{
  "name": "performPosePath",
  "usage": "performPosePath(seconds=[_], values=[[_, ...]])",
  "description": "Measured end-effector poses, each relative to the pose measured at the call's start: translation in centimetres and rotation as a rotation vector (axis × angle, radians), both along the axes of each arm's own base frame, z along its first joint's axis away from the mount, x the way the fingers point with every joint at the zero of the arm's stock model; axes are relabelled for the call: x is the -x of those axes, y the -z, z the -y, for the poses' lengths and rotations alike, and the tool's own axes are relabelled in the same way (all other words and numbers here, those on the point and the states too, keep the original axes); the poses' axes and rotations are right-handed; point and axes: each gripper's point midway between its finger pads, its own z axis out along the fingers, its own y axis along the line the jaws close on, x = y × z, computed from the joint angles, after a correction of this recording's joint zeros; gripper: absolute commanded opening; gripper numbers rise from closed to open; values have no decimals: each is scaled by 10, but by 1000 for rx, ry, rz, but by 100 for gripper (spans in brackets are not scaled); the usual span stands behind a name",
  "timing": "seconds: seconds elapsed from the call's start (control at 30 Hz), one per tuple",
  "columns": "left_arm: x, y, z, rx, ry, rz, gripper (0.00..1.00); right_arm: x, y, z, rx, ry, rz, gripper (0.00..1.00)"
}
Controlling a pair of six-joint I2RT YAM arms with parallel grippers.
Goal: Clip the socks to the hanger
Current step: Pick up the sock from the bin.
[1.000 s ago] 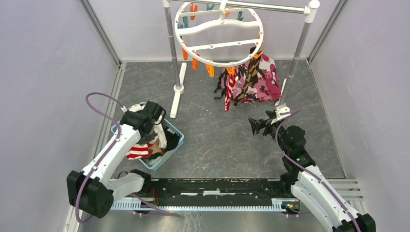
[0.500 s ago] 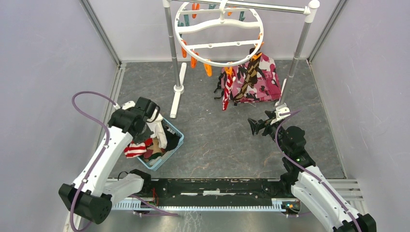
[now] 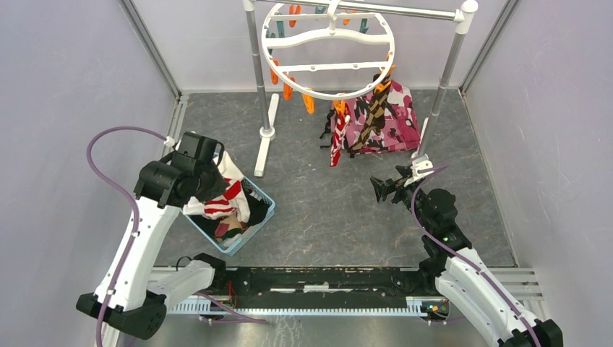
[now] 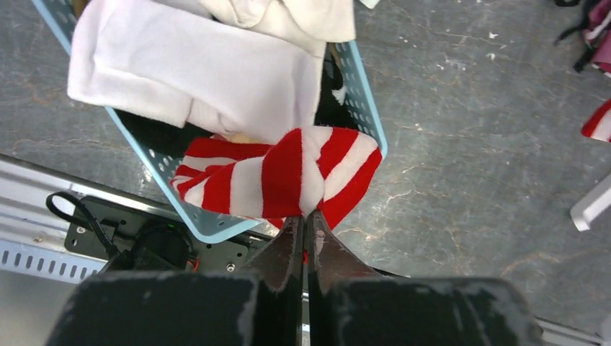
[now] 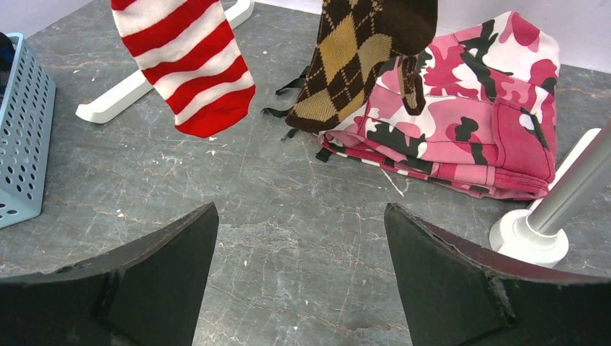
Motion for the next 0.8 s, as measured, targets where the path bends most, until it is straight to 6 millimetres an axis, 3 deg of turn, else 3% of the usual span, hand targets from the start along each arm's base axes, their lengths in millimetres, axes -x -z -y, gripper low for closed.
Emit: performPosePath(seconds=[0.3,0.6,0.8], values=[[-2,-21,34,156,176,113,2,1,0,-2,0,-10,1,92],[-10,-38,82,365,435,411,2,7,-2,-13,8,-87,12,92],[-21,-29,118,569,571,676,2,15,-9,-31,-5,-202,42,91]])
